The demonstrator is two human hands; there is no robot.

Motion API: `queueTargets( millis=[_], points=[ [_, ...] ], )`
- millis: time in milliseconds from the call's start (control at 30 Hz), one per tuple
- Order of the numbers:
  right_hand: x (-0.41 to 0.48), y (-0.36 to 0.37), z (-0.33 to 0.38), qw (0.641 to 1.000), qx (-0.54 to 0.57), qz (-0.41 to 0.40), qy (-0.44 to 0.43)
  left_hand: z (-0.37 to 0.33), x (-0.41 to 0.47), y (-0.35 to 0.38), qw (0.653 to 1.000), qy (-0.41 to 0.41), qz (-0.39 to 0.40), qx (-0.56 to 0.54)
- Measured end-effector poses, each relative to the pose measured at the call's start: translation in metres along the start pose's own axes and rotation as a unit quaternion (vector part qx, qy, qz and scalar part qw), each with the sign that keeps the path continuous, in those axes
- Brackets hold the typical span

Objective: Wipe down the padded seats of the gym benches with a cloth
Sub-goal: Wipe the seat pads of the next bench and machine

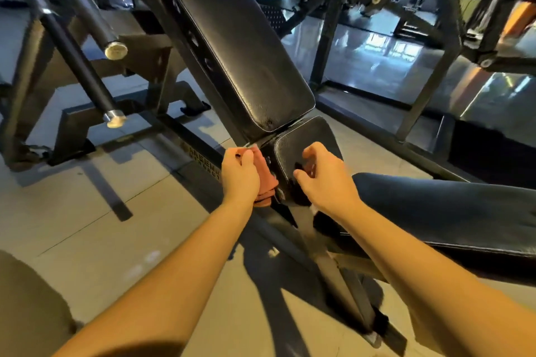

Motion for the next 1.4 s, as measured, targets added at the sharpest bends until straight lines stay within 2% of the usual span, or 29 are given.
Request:
queueTargets(
  millis=[100,267,500,667,1033,1133,1233,1400],
  points=[
    [0.018,0.000,0.007,0.992,-0.056,-0.068,-0.091,-0.006,-0.001,0.005,0.998,0.048,-0.040,-0.001],
    [0.033,0.017,-0.004,0.990,-0.031,-0.063,-0.124,0.005,-0.009,0.013,0.992,0.059,-0.090,-0.067],
    [0.023,0.026,-0.016,0.984,0.004,-0.117,-0.135,0.016,-0.030,0.022,0.986,0.131,-0.090,-0.049],
    [0.020,0.030,-0.019,0.982,0.021,-0.138,-0.125,0.041,-0.060,0.034,0.989,0.130,-0.051,-0.054],
    [0.020,0.036,-0.019,0.981,0.023,-0.152,-0.119,-0.002,-0.007,0.019,0.974,0.207,-0.083,-0.035],
    [0.019,0.036,-0.018,0.980,0.023,-0.155,-0.119,0.013,-0.034,0.030,0.976,0.200,-0.079,-0.033],
    [0.019,0.036,-0.019,0.982,0.022,-0.153,-0.108,0.036,-0.069,0.043,0.982,0.184,-0.042,-0.032],
    [0.018,0.035,-0.015,0.981,0.018,-0.151,-0.123,-0.002,-0.021,0.028,0.973,0.214,-0.081,-0.023]
  ],
)
Point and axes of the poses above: each hand's wrist, its own x-axis towards the middle knuckle, its own y-axis out of the palm, z = x × y, the point moved 9 cm from there along x, towards the middle knuckle, and after that the axes turned 2 degrees about -x, right-handed, at the moved point
